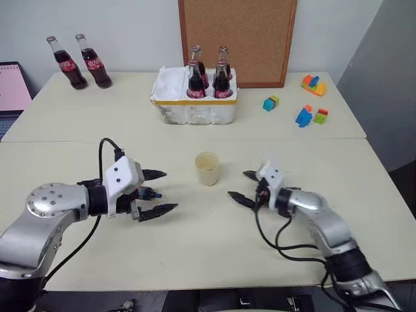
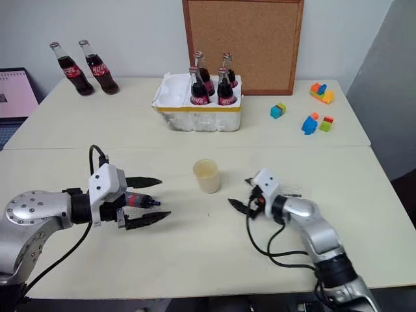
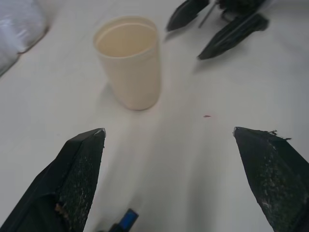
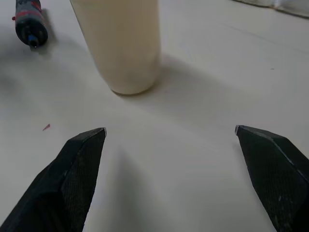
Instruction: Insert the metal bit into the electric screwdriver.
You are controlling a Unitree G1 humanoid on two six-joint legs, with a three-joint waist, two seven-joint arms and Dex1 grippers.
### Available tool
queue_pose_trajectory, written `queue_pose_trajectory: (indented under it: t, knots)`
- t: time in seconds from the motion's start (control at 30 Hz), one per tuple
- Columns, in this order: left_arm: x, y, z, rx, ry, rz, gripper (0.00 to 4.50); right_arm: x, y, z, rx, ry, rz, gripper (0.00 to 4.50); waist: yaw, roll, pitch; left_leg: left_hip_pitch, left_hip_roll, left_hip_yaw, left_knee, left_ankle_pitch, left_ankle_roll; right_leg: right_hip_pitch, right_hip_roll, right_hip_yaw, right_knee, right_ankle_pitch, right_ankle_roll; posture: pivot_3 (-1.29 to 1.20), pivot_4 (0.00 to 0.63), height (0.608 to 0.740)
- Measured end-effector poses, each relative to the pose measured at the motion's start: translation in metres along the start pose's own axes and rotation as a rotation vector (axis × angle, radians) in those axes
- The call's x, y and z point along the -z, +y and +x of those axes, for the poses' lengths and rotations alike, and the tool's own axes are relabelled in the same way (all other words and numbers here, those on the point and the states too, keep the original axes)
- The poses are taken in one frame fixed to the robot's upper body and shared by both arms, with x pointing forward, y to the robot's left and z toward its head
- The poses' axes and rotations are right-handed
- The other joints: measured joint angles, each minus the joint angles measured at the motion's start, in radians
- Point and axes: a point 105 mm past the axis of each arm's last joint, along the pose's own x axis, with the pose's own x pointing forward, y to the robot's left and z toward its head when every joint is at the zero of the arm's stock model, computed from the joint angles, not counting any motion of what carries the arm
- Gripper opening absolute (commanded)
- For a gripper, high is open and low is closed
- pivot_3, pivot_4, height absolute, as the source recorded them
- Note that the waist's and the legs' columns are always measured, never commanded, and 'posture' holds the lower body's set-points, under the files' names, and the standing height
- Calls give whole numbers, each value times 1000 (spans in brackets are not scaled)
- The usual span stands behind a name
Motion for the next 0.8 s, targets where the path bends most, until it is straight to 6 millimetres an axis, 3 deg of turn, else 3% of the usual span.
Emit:
queue_pose_trajectory:
  t: [0.4, 0.8]
  knots:
    - [1, 1, 0, -3, 13, 22, 4431, -11, 2, 55, -13, -8, -47, 4500, 0, 0, 0, 0, 0, 0, 1, 0, 0, 0, 0, 0, 0, 1, -2, 0, 150, 740]
    - [8, 0, -1, -9, 29, 10, 4431, -22, 17, 78, -65, -73, -21, 4500, -1, 0, 0, 0, 1, -1, 0, 0, 0, 0, 0, -1, 1, 3, -5, 0, 150, 740]
